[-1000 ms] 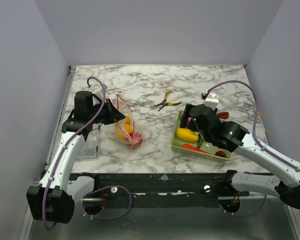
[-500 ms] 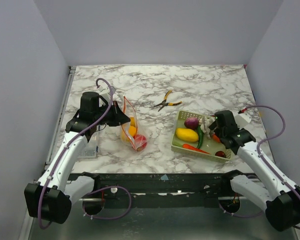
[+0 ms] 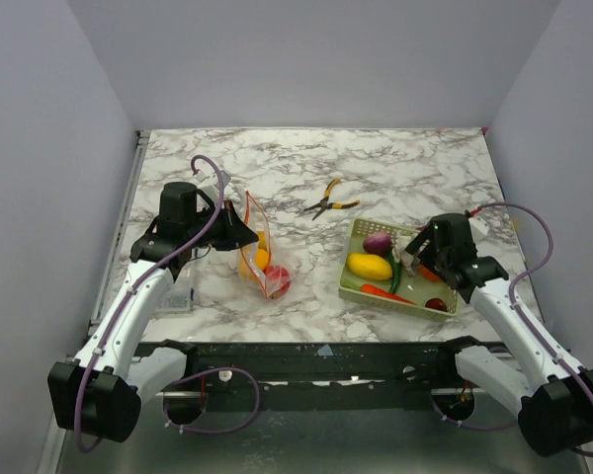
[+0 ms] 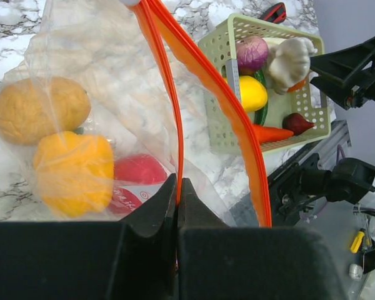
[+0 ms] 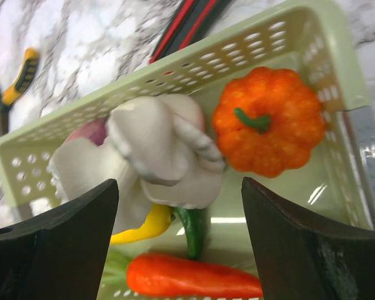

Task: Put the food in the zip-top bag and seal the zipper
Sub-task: Pick up the fake vegetable from the bin.

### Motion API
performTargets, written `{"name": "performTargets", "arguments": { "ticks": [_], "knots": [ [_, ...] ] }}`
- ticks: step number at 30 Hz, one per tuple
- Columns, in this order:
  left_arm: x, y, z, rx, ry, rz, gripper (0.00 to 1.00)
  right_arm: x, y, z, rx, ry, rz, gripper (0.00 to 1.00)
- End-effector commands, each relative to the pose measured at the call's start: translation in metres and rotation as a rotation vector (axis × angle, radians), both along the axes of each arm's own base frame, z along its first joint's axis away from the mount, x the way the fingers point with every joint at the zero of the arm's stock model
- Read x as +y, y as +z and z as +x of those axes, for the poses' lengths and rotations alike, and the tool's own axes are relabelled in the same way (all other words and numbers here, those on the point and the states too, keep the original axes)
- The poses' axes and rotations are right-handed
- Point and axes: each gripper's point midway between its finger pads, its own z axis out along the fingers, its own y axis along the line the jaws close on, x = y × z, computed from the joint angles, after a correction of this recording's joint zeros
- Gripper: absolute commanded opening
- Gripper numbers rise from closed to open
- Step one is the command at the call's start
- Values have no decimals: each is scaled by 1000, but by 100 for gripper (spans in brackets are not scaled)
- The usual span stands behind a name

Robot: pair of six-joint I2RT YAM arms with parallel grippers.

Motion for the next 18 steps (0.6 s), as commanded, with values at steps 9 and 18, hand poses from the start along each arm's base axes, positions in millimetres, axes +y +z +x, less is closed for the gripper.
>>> {"name": "performTargets", "arguments": {
  "ticks": [9,18],
  "knots": [
    [-5,3,-7,-10,-40,-19,0,79,56,3,-78,465,211,85],
    [-2,-4,-3,6,-25,6,0,123,23,-23,135,607,148,87]
  ]
}}
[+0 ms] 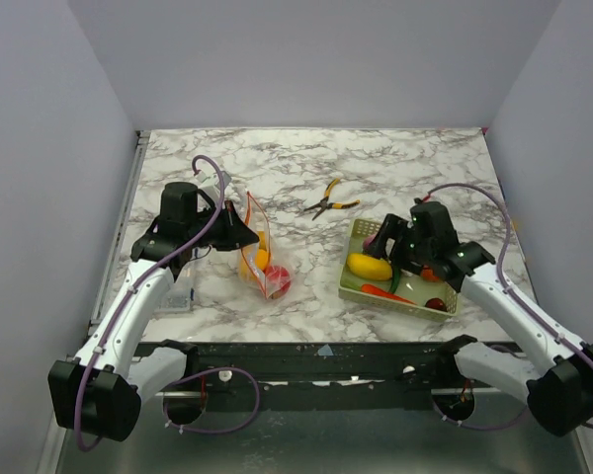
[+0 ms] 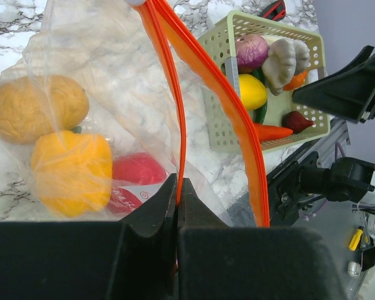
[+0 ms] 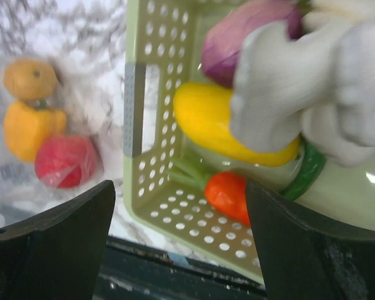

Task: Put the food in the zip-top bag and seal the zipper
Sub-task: Pick up the fake vegetable from the bin.

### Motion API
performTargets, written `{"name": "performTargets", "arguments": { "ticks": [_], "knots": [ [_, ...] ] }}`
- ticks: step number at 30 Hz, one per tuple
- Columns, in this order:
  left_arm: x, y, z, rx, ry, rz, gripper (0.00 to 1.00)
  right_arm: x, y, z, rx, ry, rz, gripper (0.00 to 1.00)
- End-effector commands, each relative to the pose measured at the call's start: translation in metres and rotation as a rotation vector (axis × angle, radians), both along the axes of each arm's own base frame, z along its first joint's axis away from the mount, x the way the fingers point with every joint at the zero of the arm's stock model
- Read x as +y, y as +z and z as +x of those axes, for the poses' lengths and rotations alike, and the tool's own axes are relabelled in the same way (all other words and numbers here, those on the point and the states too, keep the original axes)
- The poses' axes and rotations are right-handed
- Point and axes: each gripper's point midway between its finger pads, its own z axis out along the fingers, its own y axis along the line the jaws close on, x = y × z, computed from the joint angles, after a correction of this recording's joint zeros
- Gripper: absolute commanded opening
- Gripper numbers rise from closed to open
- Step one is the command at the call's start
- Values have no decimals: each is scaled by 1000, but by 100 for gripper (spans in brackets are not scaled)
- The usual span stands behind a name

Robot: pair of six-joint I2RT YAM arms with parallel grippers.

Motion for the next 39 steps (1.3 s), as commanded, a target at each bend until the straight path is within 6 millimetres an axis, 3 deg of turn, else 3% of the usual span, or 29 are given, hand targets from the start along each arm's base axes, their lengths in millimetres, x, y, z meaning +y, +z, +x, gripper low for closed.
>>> {"name": "performTargets", "arguments": {
  "ticks": [1,5,9,14,16,20,22,27,30,33,36,39],
  "knots": [
    [0,-4,-2,2,-13,17,0,9,-16,-21,132,106,-144,87],
    [-3,-3,-2,20,-30,7,0,-10,-13,-27,173,162,-349,87],
    [-3,-3,-1,14,-24,3,0,-22,18,-8,112,205,-478,89],
    [-6,-1,-5,17,-43,-18,0,-21,31,17,74,372,-624,89],
    [-4,-3,-4,12,-32,-11,0,-25,16,15,105,515,-705,89],
    [-4,-3,-6,19,-35,-7,0,-42,-23,-19,186,819,-835,88],
    [-6,0,-8,6,-44,-19,0,-51,-25,-22,180,834,-885,88],
    [-7,0,-9,10,-48,-21,0,-46,-25,-46,136,1017,-865,84],
    [-10,2,-12,8,-67,-38,0,-53,-27,-48,102,1063,-915,82],
    [-7,-1,-11,-1,-48,-15,0,-49,-35,-49,91,1137,-911,74],
    [-5,-4,-9,8,-39,4,0,-36,-36,-45,73,1178,-875,53],
    [-5,-5,-9,9,-40,9,0,-26,-42,-47,70,1221,-822,48]
  ]
}}
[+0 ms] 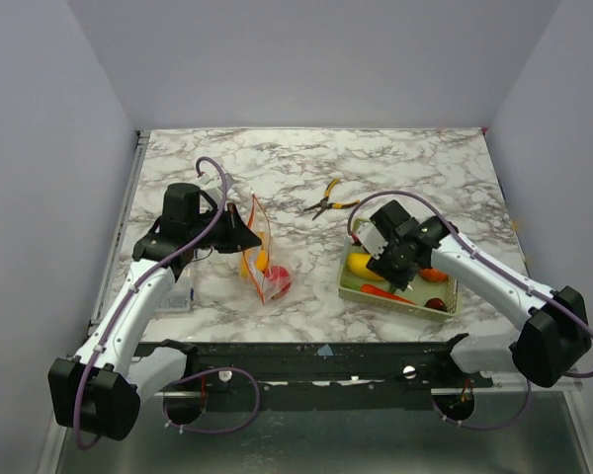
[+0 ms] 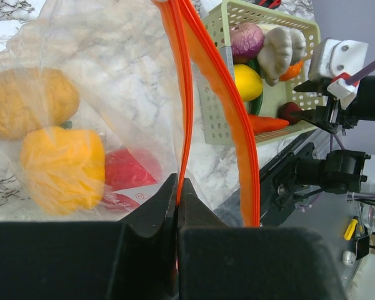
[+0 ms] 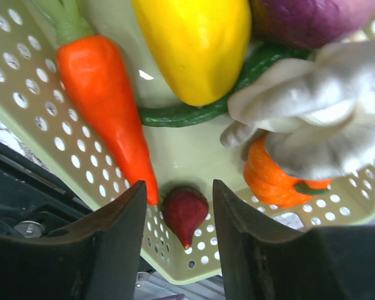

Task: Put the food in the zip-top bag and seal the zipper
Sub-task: Pick up the fake vegetable from the bin.

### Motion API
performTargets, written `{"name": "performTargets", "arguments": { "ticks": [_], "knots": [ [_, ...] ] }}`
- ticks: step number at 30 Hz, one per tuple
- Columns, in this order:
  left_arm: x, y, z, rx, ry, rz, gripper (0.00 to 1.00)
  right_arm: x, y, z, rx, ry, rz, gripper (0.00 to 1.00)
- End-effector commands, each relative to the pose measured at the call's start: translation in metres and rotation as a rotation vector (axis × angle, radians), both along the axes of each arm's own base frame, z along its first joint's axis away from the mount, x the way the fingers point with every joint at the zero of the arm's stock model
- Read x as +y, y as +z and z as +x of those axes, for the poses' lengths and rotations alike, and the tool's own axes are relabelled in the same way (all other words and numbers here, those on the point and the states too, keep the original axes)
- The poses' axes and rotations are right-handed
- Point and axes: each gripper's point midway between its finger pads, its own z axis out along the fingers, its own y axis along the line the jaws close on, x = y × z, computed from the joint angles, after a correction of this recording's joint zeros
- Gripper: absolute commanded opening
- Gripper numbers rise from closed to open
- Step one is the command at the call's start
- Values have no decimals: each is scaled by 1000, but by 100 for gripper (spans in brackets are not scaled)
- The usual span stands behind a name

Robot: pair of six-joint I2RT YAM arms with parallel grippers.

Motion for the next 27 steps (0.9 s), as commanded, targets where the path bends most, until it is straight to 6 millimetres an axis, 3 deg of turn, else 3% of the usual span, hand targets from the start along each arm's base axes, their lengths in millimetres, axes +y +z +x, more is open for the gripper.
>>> {"name": "performTargets", "arguments": {
  "ticks": [1,4,10,21,27],
  "knots": [
    [1,-3,-1,-10,-4,23,0,21,-8,-1,54,111,65,44],
    [2,-6,1,5,1,38,0,37,-13,-7,110,152,143,40],
    [2,-4,0,-4,0,35,0,42,-29,-14,163,163,159,40],
    [0,-3,-3,-3,-12,21,0,48,-61,-11,253,184,126,53],
    [-2,-1,-4,-4,-22,10,0,46,-78,-1,210,180,105,59]
  ]
}}
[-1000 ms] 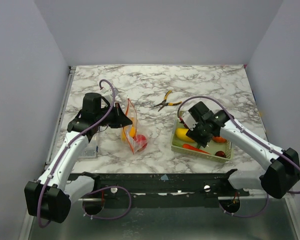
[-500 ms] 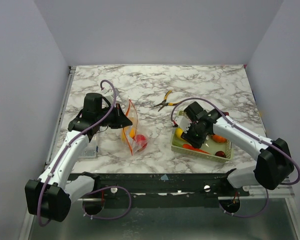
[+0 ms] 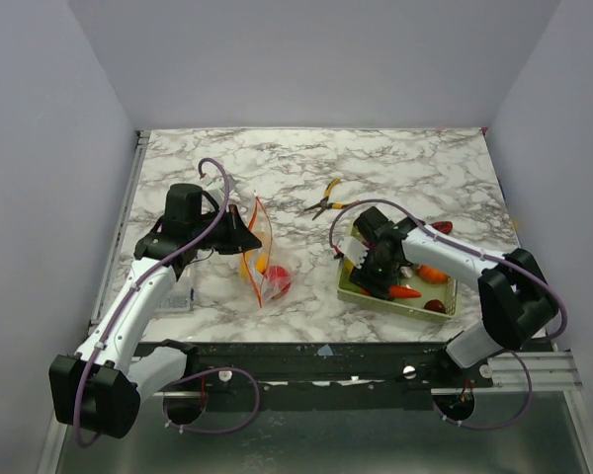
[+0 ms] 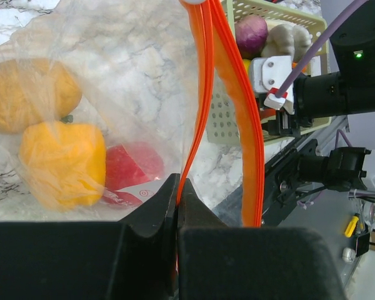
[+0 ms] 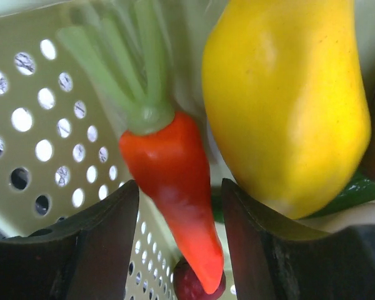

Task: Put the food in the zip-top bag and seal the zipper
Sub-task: Pick up the fake vegetable from the bin.

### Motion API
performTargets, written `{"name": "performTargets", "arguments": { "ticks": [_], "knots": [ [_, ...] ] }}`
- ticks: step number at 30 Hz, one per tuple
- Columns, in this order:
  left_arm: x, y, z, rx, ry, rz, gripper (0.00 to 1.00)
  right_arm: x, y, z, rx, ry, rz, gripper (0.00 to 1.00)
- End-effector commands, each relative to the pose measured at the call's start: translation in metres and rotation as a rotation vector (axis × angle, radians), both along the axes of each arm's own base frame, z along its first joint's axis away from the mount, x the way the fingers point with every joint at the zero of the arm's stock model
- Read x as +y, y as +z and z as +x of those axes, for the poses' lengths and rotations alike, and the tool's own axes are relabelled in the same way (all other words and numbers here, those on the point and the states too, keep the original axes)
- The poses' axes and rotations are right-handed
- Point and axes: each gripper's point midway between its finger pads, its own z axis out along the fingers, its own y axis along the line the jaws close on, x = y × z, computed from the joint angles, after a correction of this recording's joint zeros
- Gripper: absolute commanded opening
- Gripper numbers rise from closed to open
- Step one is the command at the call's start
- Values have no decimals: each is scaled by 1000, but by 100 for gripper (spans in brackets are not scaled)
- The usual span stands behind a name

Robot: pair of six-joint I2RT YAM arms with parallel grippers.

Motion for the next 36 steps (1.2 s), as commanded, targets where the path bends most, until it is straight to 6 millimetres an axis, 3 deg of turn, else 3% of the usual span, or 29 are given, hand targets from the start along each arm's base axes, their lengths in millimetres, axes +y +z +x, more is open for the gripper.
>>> {"name": "performTargets", "arguments": {
  "ticks": [1,6,9,18,23,27,30,33,36],
  "knots": [
    [-1,4,-2,-23,-16,-1,0,4,-15,8,-38,18,8,59],
    [-3,5,-3,-13,-30,-13,0,6,-7,13,-74,16,23,52],
    [-2,3,-2,-19,-19,-4,0,9,12,16,-119,-1,59,37],
    [0,1,1,-14,-10,9,0,-3,70,10,-300,-118,159,20],
    [0,2,3,-11,-11,11,0,9,121,24,-459,-165,312,1],
    [4,1,5,-22,14,33,0,56,178,35,-512,-224,633,0],
    [6,1,5,-22,18,40,0,106,220,29,-368,-286,932,0],
    [6,3,5,-36,21,39,0,160,266,-1,-134,-273,1214,0],
    [8,3,6,-41,31,43,0,208,310,-33,-180,-192,1423,0]
  ]
}}
